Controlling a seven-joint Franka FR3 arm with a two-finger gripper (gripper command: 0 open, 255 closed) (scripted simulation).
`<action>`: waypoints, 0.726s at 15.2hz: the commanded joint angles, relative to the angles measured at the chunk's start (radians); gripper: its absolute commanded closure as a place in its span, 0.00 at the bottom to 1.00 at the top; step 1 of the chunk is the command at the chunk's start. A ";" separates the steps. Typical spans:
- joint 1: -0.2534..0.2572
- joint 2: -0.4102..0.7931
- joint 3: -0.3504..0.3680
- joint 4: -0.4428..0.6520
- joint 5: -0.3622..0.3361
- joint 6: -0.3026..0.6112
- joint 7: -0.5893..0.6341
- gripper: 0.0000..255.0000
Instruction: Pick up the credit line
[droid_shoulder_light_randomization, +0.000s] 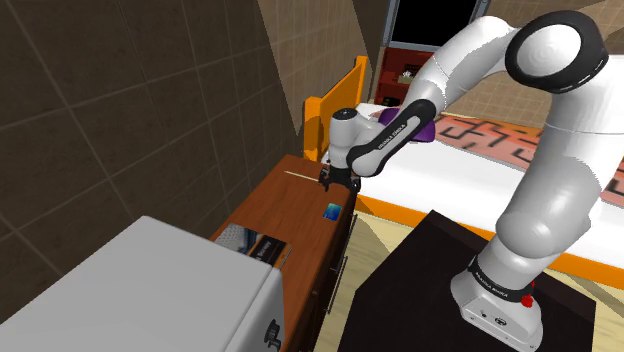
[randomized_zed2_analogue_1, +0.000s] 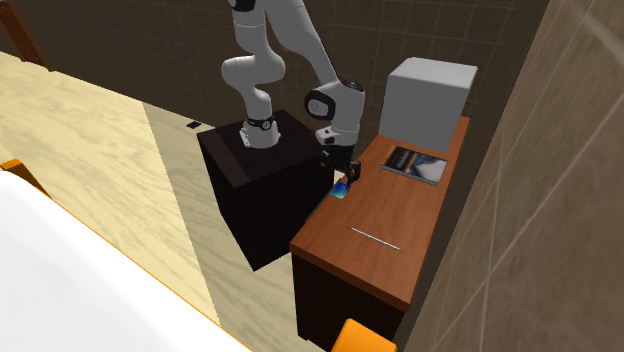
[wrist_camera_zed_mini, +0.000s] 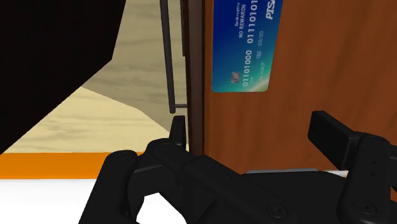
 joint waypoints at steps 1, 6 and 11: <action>0.022 0.062 -0.028 0.030 -0.053 0.016 0.072 0.00; 0.047 0.127 -0.063 0.041 -0.113 0.063 0.122 0.00; 0.056 0.148 -0.075 0.046 -0.131 0.077 0.138 1.00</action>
